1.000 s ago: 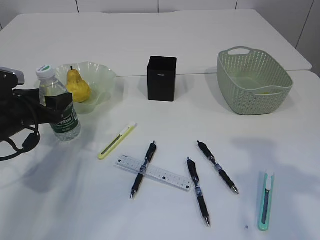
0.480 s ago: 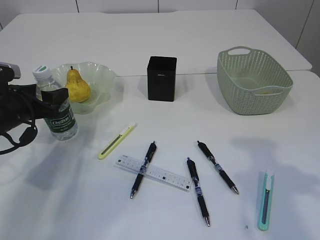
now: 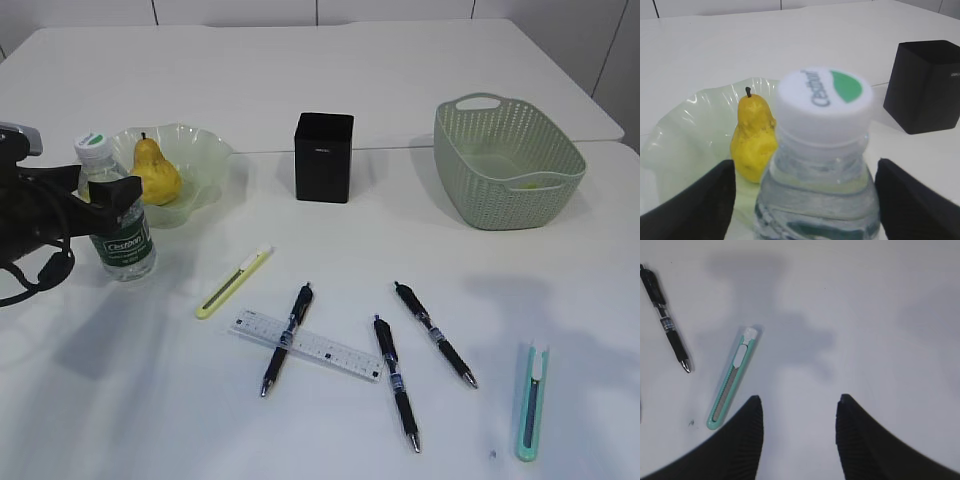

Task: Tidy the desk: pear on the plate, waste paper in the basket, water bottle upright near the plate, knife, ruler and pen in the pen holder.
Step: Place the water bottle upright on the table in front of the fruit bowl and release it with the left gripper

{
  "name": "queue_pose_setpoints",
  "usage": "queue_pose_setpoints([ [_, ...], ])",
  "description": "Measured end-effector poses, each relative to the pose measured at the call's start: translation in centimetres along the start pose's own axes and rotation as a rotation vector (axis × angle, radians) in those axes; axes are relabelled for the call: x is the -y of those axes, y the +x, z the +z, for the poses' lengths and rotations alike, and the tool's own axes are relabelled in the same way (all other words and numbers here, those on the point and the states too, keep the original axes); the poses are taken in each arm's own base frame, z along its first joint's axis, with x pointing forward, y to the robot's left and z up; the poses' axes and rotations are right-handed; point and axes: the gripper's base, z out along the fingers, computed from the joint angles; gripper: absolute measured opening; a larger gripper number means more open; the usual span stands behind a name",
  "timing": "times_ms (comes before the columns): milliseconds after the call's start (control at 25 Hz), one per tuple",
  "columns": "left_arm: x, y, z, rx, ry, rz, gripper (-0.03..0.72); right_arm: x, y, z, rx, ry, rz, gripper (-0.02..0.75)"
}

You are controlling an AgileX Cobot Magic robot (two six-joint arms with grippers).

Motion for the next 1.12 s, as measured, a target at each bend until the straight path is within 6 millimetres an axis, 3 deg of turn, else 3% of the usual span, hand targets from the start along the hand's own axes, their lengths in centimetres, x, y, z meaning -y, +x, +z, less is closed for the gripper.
queue_pose_setpoints([
  [480,0.6,-3.5,-1.1,0.089,0.034,-0.027,0.62,0.0,0.0,0.0,0.001,0.0,0.0,0.386],
  [760,1.2,-7.4,-2.9,0.183,0.055,-0.002,0.617,0.0,0.0,0.0,0.002,0.0,0.0,0.386],
  [1120,1.1,-10.1,-5.9,0.025,-0.058,0.044,0.604,0.0,0.0,0.0,0.002,0.0,0.0,0.386],
])
